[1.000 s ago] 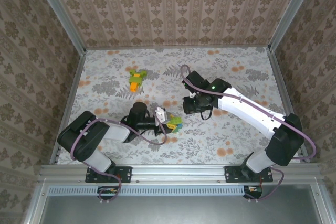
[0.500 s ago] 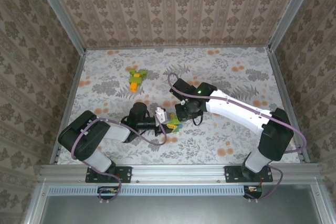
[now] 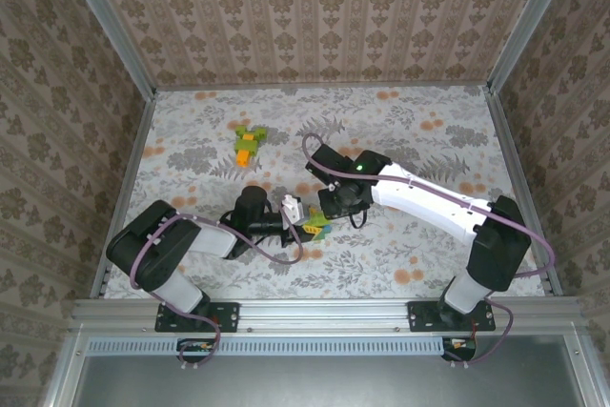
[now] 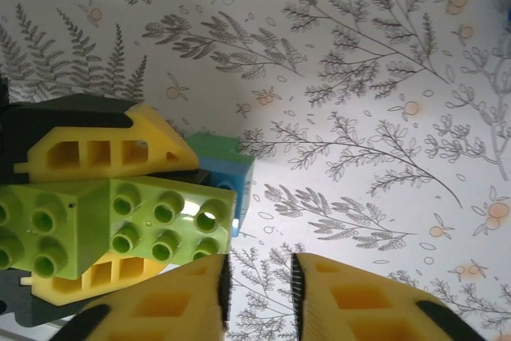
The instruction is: Assemble a carrot with lego
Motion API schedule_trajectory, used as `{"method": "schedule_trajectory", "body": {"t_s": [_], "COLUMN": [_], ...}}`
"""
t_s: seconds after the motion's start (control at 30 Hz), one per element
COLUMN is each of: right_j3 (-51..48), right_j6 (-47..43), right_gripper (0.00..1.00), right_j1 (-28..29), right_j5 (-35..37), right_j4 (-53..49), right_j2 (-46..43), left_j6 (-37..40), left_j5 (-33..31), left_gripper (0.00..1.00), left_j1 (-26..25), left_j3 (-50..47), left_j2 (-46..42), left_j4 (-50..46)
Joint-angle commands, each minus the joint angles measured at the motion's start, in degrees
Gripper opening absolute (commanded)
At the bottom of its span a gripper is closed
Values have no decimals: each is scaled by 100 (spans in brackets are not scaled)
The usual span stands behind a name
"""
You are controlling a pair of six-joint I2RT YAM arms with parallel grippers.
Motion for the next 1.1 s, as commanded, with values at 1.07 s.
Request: {"method": "schedule_trajectory", "body": {"t_s": [1.07], "right_j3": [263], "right_j6": [-2900], "right_gripper": [65], "right_j1": [-2686], "right_j5": [462], "right_j4": [1262], "right_j2": [1866], "left_j6": [175], "left_j5": [-227], "left_gripper": [29], "left_j1": [-42], "left_j3": [25], "left_j2": [239], "left_j4": [-425]}}
